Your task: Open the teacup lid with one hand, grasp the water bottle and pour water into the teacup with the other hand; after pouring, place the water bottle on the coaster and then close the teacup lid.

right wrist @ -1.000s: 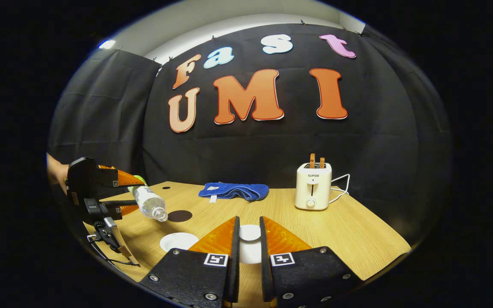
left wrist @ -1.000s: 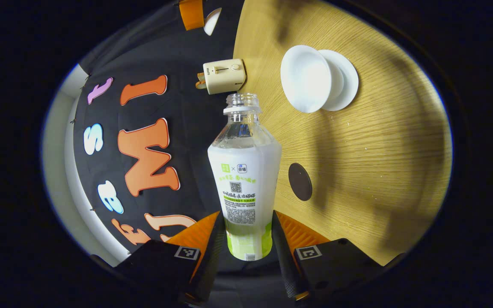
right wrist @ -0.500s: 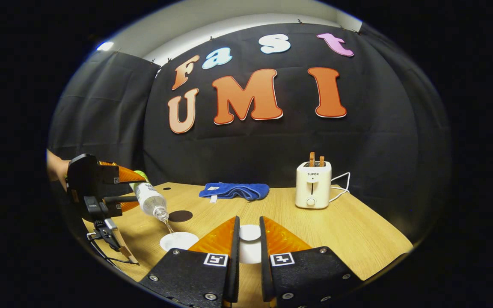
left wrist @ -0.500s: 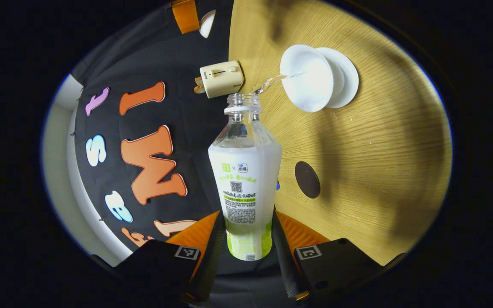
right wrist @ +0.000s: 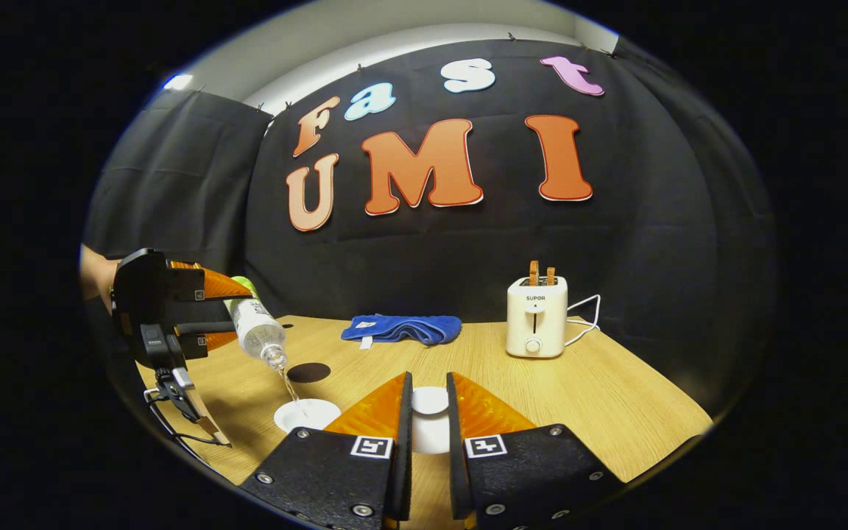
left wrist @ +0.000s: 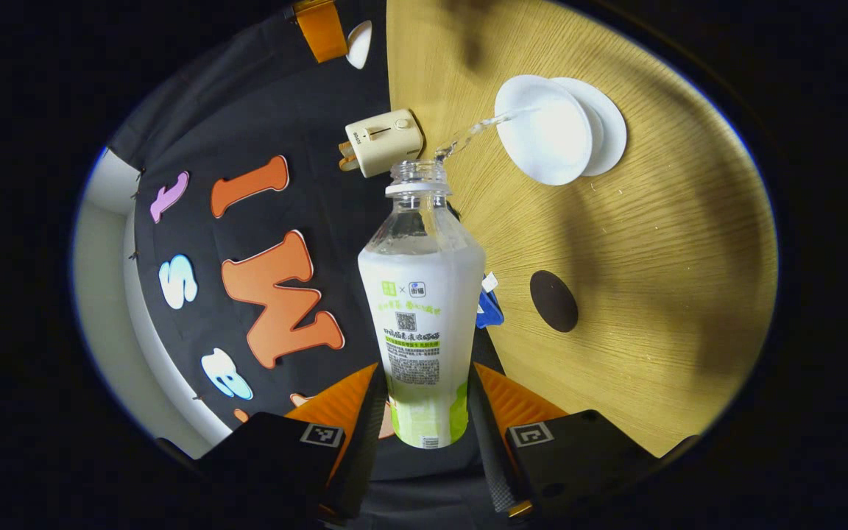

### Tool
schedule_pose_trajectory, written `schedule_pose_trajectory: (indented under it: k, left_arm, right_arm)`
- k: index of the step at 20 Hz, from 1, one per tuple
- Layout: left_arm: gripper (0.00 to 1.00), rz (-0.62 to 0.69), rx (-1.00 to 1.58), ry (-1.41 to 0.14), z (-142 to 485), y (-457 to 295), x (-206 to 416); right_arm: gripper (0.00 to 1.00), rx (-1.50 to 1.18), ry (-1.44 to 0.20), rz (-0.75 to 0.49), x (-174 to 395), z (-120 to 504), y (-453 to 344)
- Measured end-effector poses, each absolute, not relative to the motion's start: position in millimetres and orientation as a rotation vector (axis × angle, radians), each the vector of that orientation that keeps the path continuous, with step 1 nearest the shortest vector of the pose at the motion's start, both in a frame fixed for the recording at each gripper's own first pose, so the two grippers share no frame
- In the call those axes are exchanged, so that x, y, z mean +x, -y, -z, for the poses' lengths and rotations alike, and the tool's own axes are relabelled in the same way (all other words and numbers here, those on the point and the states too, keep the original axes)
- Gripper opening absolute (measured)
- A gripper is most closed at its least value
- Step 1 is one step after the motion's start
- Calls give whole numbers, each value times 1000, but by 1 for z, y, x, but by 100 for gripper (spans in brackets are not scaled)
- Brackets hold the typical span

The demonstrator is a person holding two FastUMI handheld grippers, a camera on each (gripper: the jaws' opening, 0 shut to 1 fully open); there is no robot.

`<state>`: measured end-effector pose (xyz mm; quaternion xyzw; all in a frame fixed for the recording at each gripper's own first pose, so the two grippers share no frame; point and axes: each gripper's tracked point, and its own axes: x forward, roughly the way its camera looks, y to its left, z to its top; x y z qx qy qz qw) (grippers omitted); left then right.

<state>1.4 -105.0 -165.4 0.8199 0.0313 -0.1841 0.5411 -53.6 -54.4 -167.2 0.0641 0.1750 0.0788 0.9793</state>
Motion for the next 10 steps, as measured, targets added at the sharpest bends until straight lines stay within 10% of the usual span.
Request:
schedule_pose_trajectory:
  k: [10]
  left_arm:
    - [67,393,2014,-23,141,98,8]
  right_arm:
    - [22,138,-339,-170,-55,163,52]
